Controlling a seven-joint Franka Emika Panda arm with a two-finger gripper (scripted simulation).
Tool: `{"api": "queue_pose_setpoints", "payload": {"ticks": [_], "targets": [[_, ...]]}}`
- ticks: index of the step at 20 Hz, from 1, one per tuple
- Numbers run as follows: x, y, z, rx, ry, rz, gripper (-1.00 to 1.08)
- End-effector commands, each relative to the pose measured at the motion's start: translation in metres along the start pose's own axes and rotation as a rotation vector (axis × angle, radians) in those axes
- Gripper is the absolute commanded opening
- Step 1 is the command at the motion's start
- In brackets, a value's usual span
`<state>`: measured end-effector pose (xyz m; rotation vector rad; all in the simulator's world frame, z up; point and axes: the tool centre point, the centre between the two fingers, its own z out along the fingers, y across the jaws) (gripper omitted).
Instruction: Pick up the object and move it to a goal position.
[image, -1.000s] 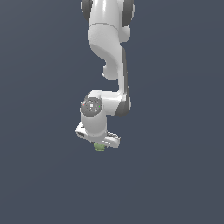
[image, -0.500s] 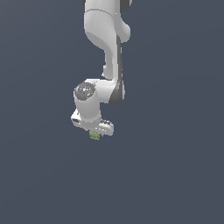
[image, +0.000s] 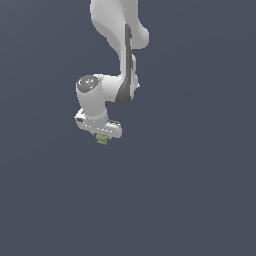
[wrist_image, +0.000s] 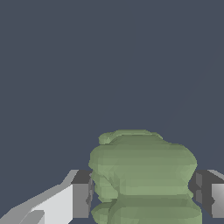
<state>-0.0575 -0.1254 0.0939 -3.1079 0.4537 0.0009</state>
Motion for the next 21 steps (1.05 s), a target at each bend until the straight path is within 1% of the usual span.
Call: {"api": "queue_pose_setpoints", "payload": {"ticks": [1,6,11,16,21], "targets": [[-0.016,0.015,-0.006,0.001,0.0,0.0,-1.0],[-0.041,0.039,-0.017,0.001,0.0,0.0,-1.0],[-0.06,0.059,-0.025,0.001,0.0,0.0,-1.0],[-0.07,0.069,-0.03,0.001,0.0,0.0,-1.0],[-0.071,0.071,-0.031,0.0,0.001,0.0,-1.0]]}}
